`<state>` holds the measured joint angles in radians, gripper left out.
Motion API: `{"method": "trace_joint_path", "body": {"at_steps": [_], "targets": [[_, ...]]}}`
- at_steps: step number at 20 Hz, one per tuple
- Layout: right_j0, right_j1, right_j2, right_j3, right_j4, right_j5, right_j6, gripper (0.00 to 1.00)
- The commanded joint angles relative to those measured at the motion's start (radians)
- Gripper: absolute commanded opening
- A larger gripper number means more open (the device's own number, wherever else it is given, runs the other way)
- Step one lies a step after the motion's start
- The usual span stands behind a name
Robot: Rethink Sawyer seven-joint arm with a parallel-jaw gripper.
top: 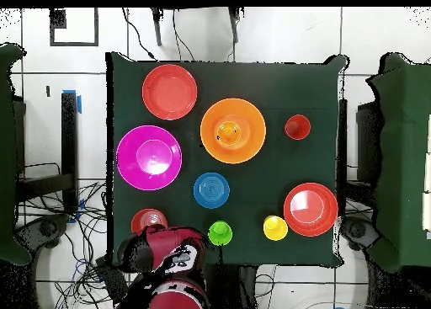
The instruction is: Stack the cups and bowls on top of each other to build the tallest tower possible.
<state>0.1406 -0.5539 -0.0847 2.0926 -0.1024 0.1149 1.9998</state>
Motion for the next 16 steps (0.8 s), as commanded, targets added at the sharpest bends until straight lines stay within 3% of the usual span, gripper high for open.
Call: {"method": "trace_joint_path", "body": {"at_steps": [1, 16], "targets": [[0.012, 0.044, 0.111, -0.095, 0.054, -0.035, 0.148, 1.00], [0.047, 0.104, 0.104, -0.117, 0.073, -0.090, 0.170, 1.00]]}}
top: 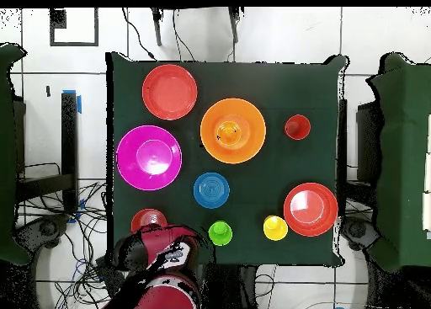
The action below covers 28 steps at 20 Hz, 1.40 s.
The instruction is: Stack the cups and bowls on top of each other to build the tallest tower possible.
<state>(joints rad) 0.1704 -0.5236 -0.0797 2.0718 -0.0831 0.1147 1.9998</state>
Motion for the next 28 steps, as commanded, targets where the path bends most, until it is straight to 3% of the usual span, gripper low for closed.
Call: {"method": "trace_joint_path", "body": {"at_steps": [1, 17, 18, 28], "targets": [[0.020, 0.079, 0.098, -0.099, 0.054, -0.094, 0.171, 1.00], [0.023, 0.121, 0.080, -0.119, 0.053, -0.118, 0.164, 1.00], [0.022, 0.121, 0.081, -0.117, 0.056, -0.116, 0.164, 0.00], [0.025, 0.116, 0.080, -0.122, 0.062, -0.098, 0.155, 0.00]]}}
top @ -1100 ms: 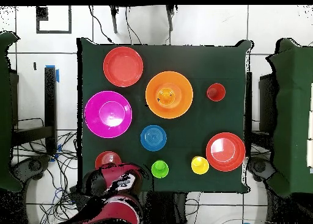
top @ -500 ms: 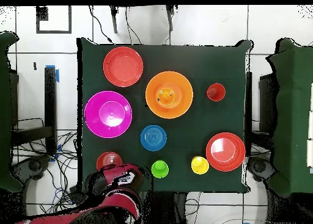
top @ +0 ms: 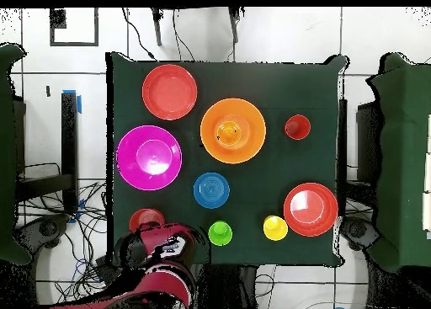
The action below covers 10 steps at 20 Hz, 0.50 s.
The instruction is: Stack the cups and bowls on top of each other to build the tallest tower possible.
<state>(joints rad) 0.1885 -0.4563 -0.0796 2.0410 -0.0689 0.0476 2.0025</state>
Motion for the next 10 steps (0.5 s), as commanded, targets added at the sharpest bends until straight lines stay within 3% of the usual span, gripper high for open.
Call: {"method": "trace_joint_path", "body": {"at_steps": [1, 4, 10], "targets": [[0.006, 0.042, 0.079, -0.094, 0.043, -0.026, 0.146, 0.00], [-0.012, -0.014, 0.090, -0.074, 0.033, 0.027, 0.126, 0.00], [-0.151, -0.139, 0.183, -0.011, -0.003, 0.148, 0.050, 0.00]]}}
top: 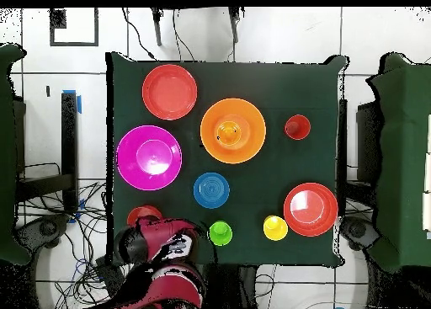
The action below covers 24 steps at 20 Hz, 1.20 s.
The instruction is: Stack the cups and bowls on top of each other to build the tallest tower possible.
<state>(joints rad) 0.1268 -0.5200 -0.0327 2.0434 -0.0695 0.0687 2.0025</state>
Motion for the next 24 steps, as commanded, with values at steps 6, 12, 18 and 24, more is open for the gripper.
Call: {"method": "trace_joint_path", "body": {"at_steps": [6, 12, 18, 24], "targets": [[-0.194, -0.112, 0.194, 0.008, -0.035, 0.161, 0.006, 0.00], [-0.265, -0.161, 0.237, 0.038, -0.061, 0.211, -0.026, 0.00], [-0.342, -0.188, 0.287, 0.053, -0.090, 0.254, -0.061, 0.00], [-0.415, -0.230, 0.341, 0.064, -0.103, 0.320, -0.088, 0.00]]}}
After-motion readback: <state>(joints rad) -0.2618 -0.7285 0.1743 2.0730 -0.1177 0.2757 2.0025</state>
